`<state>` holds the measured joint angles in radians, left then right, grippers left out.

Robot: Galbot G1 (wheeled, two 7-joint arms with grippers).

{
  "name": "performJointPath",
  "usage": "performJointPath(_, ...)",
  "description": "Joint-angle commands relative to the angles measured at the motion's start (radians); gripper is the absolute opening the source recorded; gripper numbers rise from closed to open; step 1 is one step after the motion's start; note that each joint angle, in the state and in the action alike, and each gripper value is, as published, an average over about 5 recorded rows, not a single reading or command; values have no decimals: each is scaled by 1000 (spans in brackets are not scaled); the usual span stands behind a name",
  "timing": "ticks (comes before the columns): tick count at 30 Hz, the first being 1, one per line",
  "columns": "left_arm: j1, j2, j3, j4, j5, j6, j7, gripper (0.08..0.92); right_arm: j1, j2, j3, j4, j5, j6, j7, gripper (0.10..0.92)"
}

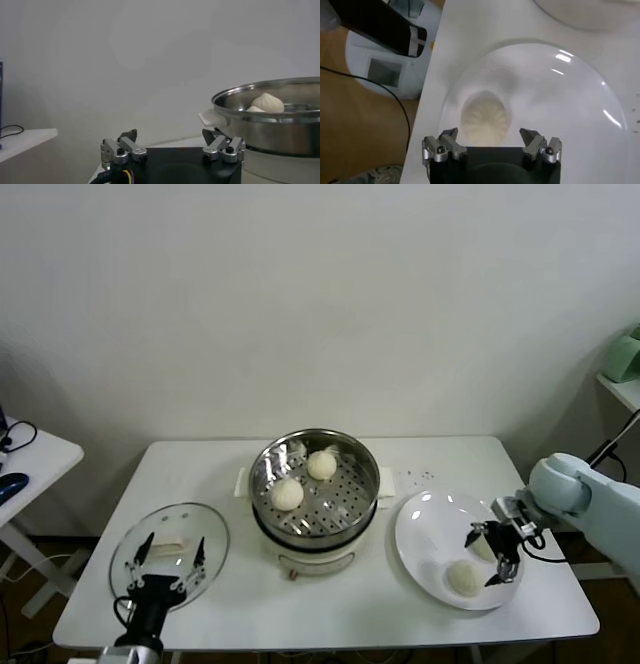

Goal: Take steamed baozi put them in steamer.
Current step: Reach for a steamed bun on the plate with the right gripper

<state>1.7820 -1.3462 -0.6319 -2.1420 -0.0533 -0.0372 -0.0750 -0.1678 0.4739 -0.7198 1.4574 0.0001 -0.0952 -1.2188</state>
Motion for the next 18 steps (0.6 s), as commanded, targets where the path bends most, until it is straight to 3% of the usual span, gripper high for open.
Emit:
performJointPath(1, -3, -6, 4, -1, 7, 7, -3, 823, -74, 21, 41, -16, -48, 9, 12, 823)
performJointPath(18, 0, -9, -8, -1, 1, 7, -5, 823, -37, 70, -24, -48, -58, 16, 10, 823)
